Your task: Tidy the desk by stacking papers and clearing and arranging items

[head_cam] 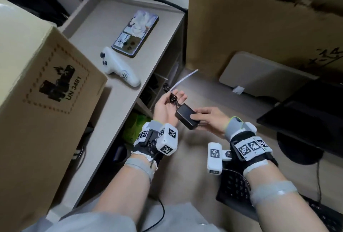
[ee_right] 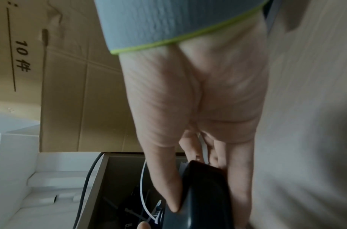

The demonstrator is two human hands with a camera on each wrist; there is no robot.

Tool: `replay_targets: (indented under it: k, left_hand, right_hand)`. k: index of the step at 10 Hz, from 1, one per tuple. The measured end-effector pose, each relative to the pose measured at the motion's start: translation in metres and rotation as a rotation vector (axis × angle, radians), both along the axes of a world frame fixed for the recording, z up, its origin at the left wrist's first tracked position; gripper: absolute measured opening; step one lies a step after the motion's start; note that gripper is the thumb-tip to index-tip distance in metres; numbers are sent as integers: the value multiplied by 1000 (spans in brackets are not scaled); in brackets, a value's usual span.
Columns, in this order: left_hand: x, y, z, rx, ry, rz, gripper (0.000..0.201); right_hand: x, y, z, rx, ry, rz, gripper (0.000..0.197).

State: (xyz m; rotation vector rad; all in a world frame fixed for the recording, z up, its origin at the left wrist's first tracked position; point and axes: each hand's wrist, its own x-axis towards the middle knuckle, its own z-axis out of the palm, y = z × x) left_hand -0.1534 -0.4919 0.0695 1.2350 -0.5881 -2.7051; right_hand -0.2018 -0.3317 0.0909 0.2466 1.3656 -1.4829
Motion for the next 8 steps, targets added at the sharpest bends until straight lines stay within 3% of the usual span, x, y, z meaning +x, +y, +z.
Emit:
replay_targets:
  k: [1, 2, 3, 4, 5, 6, 7, 8]
  left_hand:
    - [-9, -10, -4, -18, -4, -52, 25]
    - [-11, -18, -7, -81, -60, -117, 37]
    - [-12, -23, -13, -39, -93, -150, 49]
    - [-13, -29, -16, -23, -120, -127, 49]
    - [-11, -33, -17, -16, -125, -82, 45]
    - [-10, -37, -17, 25, -113, -26, 41]
    - [-12, -40, -21, 71, -76, 23, 36]
    - [-9, -44, -25, 87, -59, 66, 37]
  right_hand:
    - [-12, -11, 1, 68, 14, 98, 35]
    - [-25, -29, 3, 103, 159, 27, 37]
    - [-51, -52, 4, 157, 399, -203, 35]
    - [-78, -71, 4, 254, 632, -139, 42]
    - [-92, -92, 11, 426, 893, 38, 48]
    - [-101, -127, 17, 480, 977, 186, 48]
    - [-103, -166, 15, 515, 1017, 415, 31]
    - [-102, -176, 6, 631, 990, 517, 25]
